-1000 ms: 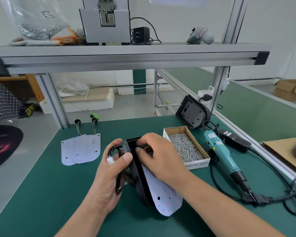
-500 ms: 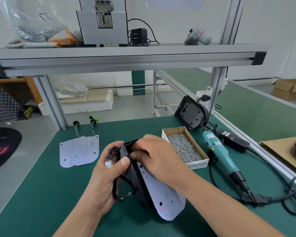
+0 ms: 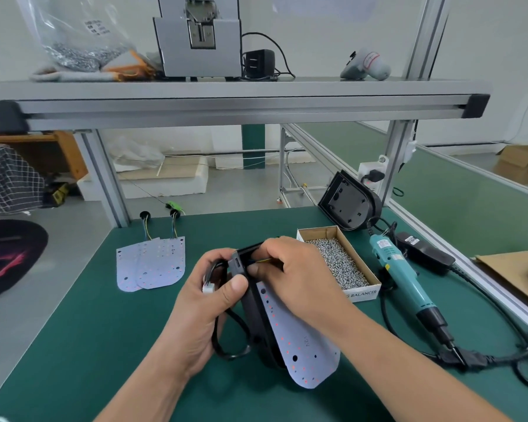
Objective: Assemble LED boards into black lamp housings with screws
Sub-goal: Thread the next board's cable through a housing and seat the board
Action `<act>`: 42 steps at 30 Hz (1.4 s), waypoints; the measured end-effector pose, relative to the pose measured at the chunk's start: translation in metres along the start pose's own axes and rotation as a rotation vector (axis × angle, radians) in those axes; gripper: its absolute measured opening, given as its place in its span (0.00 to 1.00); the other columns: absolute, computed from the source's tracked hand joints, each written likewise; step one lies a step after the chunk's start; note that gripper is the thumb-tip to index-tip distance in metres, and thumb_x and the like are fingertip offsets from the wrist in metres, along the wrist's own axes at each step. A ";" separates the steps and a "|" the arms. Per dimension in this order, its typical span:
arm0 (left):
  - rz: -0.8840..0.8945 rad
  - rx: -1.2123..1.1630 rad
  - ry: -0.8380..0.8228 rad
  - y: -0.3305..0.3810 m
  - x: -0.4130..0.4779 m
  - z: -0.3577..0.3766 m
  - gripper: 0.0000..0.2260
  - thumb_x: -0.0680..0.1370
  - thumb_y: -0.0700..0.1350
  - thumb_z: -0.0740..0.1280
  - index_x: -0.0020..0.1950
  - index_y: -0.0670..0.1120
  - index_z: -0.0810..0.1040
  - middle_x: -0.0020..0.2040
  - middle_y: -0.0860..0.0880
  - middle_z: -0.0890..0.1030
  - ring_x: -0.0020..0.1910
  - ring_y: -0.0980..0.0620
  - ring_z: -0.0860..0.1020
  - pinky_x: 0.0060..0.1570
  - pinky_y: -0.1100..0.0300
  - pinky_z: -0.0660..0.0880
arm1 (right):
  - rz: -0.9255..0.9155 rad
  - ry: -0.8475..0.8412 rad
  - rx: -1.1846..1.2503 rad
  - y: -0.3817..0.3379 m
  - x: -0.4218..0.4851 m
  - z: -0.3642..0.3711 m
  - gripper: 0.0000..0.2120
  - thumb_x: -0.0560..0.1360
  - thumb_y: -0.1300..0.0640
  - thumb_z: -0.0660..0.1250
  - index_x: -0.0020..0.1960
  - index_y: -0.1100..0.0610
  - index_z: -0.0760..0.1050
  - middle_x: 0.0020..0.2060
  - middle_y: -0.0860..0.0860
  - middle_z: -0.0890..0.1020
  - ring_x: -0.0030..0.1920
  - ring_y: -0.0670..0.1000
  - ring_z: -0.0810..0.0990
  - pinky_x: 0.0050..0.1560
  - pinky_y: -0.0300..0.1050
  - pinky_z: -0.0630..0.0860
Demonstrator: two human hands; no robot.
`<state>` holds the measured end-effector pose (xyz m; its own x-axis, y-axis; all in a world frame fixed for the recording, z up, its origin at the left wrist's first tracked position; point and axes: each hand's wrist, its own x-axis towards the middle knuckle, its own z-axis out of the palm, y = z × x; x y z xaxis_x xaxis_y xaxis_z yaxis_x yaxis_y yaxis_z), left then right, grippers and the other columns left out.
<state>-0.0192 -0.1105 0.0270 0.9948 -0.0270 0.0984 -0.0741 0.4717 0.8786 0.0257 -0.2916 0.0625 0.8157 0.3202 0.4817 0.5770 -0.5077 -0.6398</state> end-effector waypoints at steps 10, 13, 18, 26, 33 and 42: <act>0.001 -0.021 -0.056 0.003 -0.001 0.001 0.27 0.69 0.51 0.84 0.64 0.46 0.81 0.61 0.38 0.83 0.59 0.40 0.81 0.68 0.44 0.76 | 0.039 0.048 -0.028 0.006 -0.002 0.001 0.01 0.77 0.54 0.73 0.48 0.48 0.81 0.42 0.40 0.84 0.46 0.42 0.81 0.46 0.42 0.75; 0.010 -0.047 -0.070 0.004 -0.001 0.002 0.17 0.73 0.47 0.77 0.61 0.47 0.83 0.57 0.40 0.84 0.54 0.44 0.84 0.57 0.55 0.82 | 0.062 0.101 -0.038 0.004 -0.003 0.007 0.03 0.76 0.50 0.73 0.46 0.48 0.81 0.41 0.40 0.84 0.45 0.42 0.81 0.47 0.46 0.78; 0.008 -0.074 -0.075 0.002 -0.002 0.002 0.16 0.74 0.46 0.77 0.60 0.46 0.83 0.56 0.40 0.83 0.53 0.45 0.83 0.57 0.56 0.81 | -0.005 0.021 0.012 0.001 0.000 0.002 0.07 0.78 0.50 0.73 0.42 0.51 0.81 0.39 0.43 0.82 0.48 0.46 0.79 0.50 0.51 0.75; -0.082 -0.234 0.088 -0.012 0.007 -0.004 0.10 0.82 0.47 0.69 0.60 0.46 0.85 0.58 0.41 0.86 0.55 0.48 0.86 0.53 0.56 0.83 | -0.134 -0.172 -0.153 0.011 -0.003 -0.002 0.18 0.80 0.66 0.67 0.61 0.48 0.85 0.54 0.41 0.83 0.58 0.51 0.76 0.63 0.56 0.71; -0.055 -0.174 0.101 -0.020 0.014 -0.003 0.20 0.78 0.27 0.68 0.69 0.37 0.74 0.60 0.32 0.83 0.52 0.37 0.85 0.45 0.51 0.85 | -0.174 0.025 -0.162 0.033 -0.009 0.014 0.15 0.79 0.59 0.69 0.64 0.49 0.79 0.57 0.41 0.74 0.63 0.47 0.71 0.65 0.40 0.68; -0.057 -0.186 0.131 -0.017 0.011 0.000 0.22 0.71 0.29 0.73 0.61 0.47 0.83 0.48 0.38 0.84 0.37 0.44 0.84 0.36 0.57 0.82 | 0.361 -0.217 0.254 0.052 -0.008 -0.010 0.36 0.71 0.28 0.68 0.77 0.36 0.67 0.54 0.33 0.82 0.49 0.37 0.81 0.56 0.36 0.75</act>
<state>-0.0076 -0.1187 0.0135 0.9985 0.0507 -0.0206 -0.0158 0.6274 0.7785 0.0490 -0.3288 0.0312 0.9392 0.3331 0.0837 0.2255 -0.4145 -0.8817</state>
